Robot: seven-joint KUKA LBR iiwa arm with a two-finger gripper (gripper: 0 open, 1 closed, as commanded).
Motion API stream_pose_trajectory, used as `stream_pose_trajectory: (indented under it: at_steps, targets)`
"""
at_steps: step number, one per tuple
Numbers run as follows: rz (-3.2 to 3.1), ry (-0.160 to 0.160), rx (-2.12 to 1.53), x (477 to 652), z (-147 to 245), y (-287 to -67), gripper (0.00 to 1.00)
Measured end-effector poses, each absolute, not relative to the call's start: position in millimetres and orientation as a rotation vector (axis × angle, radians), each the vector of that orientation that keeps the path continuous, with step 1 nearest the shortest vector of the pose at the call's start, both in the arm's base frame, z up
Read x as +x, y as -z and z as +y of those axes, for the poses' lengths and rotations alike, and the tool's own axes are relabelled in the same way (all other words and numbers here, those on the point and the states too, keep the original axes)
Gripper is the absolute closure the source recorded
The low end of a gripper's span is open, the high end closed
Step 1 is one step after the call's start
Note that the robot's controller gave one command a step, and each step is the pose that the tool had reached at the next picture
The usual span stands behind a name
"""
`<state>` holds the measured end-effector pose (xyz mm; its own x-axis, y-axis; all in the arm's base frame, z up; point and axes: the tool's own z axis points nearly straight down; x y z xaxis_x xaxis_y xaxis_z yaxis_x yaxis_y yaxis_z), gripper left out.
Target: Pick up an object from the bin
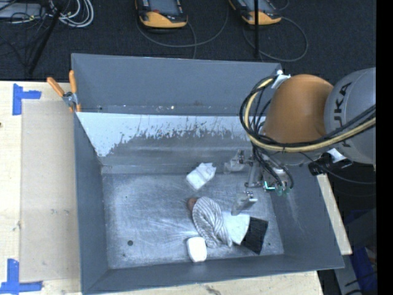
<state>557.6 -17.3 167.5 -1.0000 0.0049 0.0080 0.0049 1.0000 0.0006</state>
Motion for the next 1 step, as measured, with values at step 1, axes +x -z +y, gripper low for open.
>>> stream_pose_trajectory:
  at_steps: [1]
  targets:
    - [-3.140,0.000,-0.007,559.2,-17.3,-170.9,0.00]
